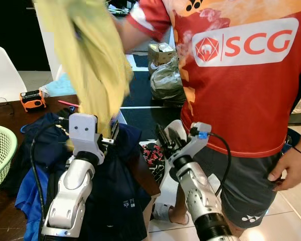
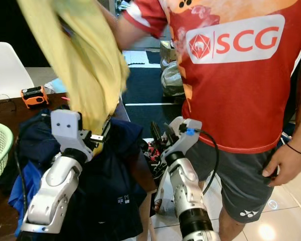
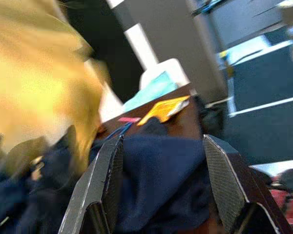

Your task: Hang hanger

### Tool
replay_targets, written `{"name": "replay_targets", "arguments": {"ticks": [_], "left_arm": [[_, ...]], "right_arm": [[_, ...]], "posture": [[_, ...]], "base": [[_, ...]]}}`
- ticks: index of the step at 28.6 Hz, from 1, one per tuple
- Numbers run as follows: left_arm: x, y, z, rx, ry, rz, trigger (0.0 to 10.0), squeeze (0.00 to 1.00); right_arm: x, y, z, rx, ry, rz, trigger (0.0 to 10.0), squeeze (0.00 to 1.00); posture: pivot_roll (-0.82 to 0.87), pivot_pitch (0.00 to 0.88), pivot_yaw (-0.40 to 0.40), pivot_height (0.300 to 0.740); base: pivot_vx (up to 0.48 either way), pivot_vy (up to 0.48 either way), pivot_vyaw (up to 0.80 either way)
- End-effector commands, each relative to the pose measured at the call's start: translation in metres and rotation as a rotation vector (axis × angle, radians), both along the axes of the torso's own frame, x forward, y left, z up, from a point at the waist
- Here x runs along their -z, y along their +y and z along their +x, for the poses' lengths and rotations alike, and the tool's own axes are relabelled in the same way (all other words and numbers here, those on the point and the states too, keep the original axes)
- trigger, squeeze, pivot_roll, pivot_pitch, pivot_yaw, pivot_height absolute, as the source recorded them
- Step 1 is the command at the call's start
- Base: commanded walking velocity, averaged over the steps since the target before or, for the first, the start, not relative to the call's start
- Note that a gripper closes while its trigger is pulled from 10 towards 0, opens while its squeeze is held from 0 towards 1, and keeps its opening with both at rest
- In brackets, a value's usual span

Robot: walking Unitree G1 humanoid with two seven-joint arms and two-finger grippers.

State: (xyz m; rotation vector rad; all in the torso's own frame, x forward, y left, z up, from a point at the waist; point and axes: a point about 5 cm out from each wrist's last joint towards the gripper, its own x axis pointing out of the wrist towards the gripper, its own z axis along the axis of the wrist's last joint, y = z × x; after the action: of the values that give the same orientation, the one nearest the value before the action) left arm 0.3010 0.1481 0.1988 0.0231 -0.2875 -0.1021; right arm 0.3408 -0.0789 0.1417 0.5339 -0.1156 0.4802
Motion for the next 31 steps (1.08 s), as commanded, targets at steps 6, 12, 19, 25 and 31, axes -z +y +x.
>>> {"name": "replay_targets", "arguments": {"ticks": [6,12,19,25,31], "left_arm": [[0.005,0.016,-0.008,-0.046,0.018,-0.016,10.0,0.0],[0.003,0.019,-0.007,-0.069,0.015,-0.015,10.0,0.0],[-0.001,0.027,-0.004,-0.1,0.011,0.007,10.0,0.0],[-0.001,0.033,-0.002,-0.119,0.013,0.02,10.0,0.0],[-0.001,0.034,0.0,-0.123,0.017,0.023,10.0,0.0]], "right_arm": [[0.003,0.017,-0.009,-0.089,0.002,0.006,10.0,0.0],[0.003,0.015,-0.009,-0.092,0.008,0.0,10.0,0.0],[0.004,0.012,-0.008,-0.08,0.013,-0.007,10.0,0.0],[0.005,0.013,-0.01,-0.068,0.02,-0.002,10.0,0.0],[0.005,0.011,-0.008,-0.058,0.025,0.001,10.0,0.0]], "posture": [[0.15,0.0,-0.05,0.74],[0.15,0.0,-0.047,0.74],[0.16,0.0,-0.042,0.74],[0.16,0.0,-0.032,0.74],[0.16,0.0,-0.029,0.74]], "base": [[0.0,0.0,0.0],[0.0,0.0,0.0],[0.0,0.0,0.0],[0.0,0.0,0.0],[0.0,0.0,0.0]]}}
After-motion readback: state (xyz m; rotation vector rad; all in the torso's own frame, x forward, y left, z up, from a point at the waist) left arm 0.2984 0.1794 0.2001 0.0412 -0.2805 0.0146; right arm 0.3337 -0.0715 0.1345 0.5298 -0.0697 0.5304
